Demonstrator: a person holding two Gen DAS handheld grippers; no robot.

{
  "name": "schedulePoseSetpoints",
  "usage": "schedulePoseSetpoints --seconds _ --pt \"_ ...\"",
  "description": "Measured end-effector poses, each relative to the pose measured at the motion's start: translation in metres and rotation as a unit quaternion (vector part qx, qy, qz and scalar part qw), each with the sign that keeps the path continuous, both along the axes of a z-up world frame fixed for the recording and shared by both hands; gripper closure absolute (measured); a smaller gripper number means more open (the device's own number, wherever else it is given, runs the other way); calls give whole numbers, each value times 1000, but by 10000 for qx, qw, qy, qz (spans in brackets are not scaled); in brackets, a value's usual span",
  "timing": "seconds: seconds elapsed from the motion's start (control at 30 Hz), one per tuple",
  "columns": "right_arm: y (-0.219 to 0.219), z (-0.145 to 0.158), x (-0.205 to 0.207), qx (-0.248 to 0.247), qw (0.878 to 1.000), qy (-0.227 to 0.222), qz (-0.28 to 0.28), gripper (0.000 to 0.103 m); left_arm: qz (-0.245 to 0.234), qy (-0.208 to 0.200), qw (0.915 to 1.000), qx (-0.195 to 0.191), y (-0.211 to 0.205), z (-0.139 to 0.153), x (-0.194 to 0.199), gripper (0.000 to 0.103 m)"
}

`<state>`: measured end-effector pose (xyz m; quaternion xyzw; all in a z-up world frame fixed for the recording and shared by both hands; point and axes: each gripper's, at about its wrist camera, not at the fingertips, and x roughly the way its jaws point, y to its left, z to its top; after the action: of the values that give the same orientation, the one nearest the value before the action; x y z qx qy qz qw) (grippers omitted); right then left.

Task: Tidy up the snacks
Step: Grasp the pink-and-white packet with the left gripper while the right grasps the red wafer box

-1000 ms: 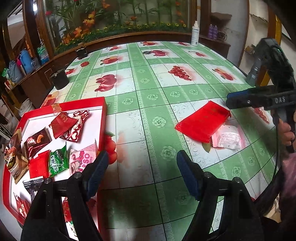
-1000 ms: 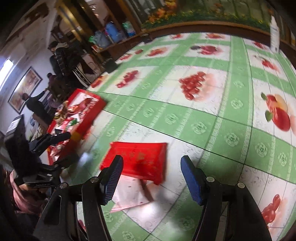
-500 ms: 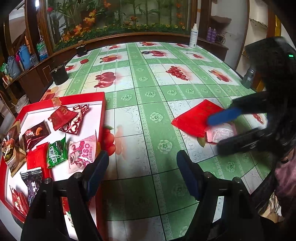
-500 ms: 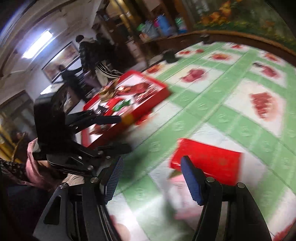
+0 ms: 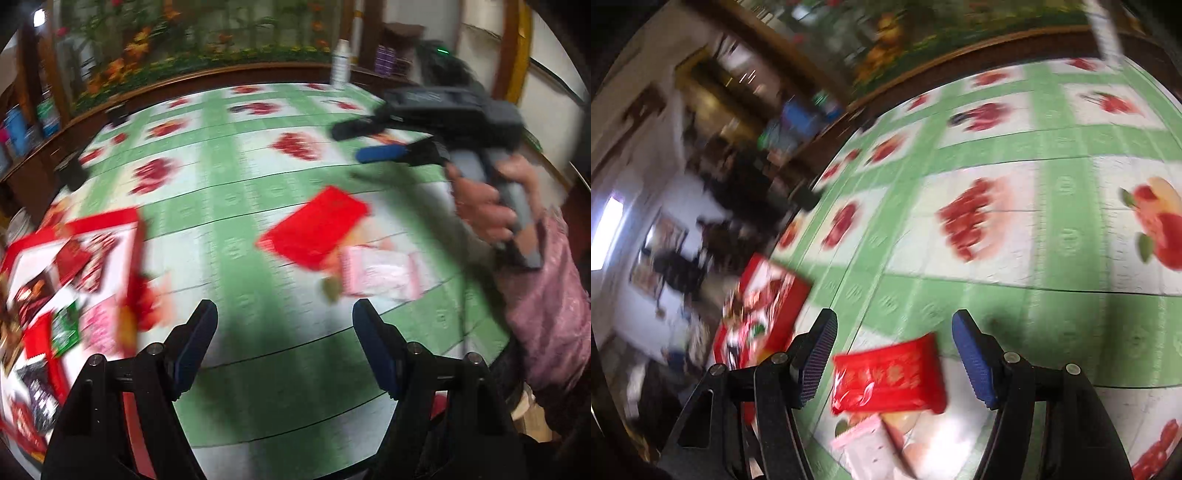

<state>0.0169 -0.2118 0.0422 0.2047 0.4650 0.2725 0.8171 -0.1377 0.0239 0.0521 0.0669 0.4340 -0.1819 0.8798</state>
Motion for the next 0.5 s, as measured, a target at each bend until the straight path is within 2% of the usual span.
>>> schedulePoseSetpoints --seconds 0.13,0.27,0.33,0.4,0.5 --pt "-14 -1 4 -109 9991 32 -416 35 -39 190 9997 -134 -27 -1 11 28" --pt "-34 12 -1 -131 9969 -196 -752 35 371 618 9965 -434 -44 -9 33 28" --pt "-41 16 -3 -54 9962 -242 -830 35 555 673 9945 -579 -51 -11 45 28" --pt "-45 17 -3 11 9958 -264 -877 35 742 724 9935 -476 -58 -16 51 28" --pt "-48 18 -3 14 9953 -264 -931 35 653 706 9948 -322 -67 -23 51 27"
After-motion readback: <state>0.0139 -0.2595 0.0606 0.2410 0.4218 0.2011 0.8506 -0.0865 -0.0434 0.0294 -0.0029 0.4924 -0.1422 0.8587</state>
